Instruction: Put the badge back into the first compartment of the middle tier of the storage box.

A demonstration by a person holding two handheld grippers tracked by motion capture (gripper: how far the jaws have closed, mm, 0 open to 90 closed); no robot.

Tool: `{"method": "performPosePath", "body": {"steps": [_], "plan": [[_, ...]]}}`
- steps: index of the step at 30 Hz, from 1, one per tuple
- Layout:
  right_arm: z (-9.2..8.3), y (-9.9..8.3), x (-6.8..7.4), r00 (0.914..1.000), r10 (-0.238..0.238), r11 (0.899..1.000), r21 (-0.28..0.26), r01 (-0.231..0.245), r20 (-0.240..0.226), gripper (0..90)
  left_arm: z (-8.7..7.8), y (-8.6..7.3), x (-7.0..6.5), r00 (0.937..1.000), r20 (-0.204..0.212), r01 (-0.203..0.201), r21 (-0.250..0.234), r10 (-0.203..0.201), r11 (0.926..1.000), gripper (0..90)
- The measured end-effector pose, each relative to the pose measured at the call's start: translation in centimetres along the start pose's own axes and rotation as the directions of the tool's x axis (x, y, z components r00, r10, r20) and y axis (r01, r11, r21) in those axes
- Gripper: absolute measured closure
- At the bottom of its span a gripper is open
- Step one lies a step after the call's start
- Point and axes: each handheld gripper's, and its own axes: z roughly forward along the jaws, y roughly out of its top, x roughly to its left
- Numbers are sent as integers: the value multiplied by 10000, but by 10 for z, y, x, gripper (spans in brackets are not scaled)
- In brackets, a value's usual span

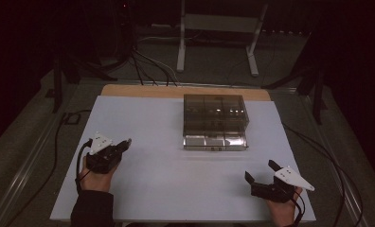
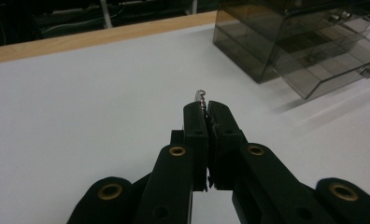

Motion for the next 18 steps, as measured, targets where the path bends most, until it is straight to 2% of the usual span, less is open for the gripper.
{"method": "performPosePath", "body": {"steps": [18], "plan": [[-1, -1, -2, 9999, 50, 10000, 34, -50, 128, 0, 21, 19, -16, 9985, 487, -237, -140, 244, 9996, 887]]}}
